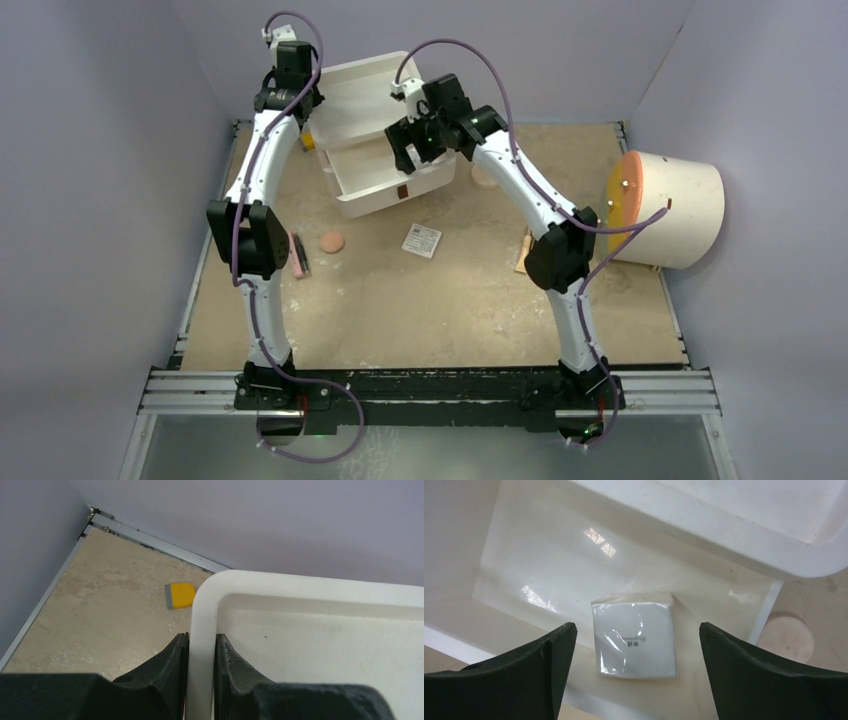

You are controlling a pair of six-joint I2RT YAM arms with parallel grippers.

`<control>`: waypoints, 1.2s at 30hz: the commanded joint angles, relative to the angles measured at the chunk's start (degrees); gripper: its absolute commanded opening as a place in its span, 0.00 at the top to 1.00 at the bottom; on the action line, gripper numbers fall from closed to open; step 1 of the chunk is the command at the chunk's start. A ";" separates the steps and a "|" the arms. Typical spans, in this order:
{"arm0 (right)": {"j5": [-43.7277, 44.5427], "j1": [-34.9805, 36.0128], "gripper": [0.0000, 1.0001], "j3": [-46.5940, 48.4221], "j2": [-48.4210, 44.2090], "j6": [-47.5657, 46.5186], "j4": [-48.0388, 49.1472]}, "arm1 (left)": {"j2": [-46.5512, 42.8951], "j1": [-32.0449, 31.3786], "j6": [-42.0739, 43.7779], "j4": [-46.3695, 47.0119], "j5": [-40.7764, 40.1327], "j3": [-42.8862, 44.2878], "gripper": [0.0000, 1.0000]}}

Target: Organize the makeup

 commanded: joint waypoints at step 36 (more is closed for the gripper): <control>46.79 20.89 0.01 -60.08 -28.09 44.44 25.38 | 3.60 -0.07 -1.86 -5.50 2.96 -2.32 1.00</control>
